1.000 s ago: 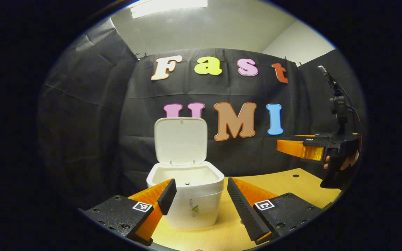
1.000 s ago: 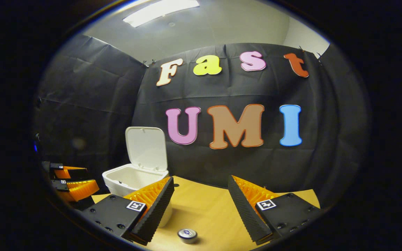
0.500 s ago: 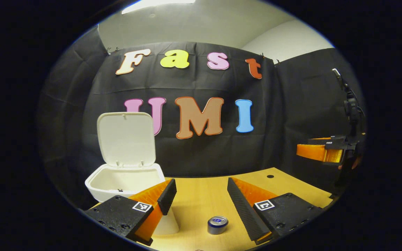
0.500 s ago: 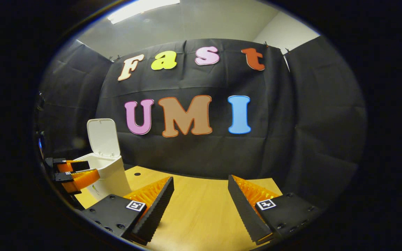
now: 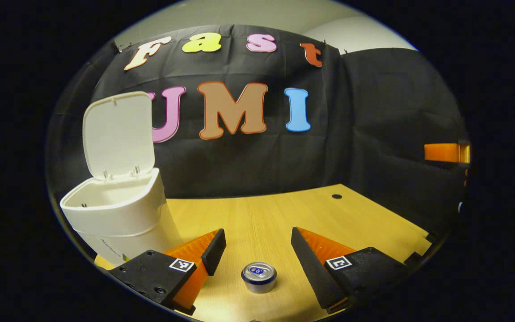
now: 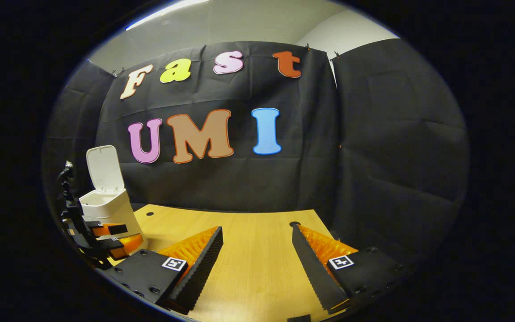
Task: Press the lid of the desktop garbage bin to open it, pick up the crumpled paper on the desktop and throw it into the bin, then pick up the pop can on the desktop and drop it into the bin, and finally close the garbage bin lid.
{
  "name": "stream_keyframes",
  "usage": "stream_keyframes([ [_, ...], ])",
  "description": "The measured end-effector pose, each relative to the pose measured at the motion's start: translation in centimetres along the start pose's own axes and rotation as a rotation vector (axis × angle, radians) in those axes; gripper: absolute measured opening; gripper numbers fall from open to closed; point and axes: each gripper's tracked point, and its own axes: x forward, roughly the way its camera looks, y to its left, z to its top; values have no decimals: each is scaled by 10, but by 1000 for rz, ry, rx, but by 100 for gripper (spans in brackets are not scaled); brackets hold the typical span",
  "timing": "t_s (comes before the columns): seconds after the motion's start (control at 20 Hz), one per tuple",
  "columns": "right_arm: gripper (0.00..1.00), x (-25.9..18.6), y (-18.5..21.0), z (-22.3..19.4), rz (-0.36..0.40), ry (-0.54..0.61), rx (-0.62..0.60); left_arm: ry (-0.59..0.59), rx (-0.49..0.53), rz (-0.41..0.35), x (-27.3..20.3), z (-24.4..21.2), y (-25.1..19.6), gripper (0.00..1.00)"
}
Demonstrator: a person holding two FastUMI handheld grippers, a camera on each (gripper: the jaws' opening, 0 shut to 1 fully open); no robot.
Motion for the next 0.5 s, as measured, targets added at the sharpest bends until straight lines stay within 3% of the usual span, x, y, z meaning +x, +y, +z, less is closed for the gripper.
stream_keyframes([
  [0.25,99,-15,-28,-20,-56,57,49,133,-21,15,27,-62,-5,92],
  [0.5,99,-30,-45,-28,-100,81,24,232,-27,45,43,-110,-1,92],
])
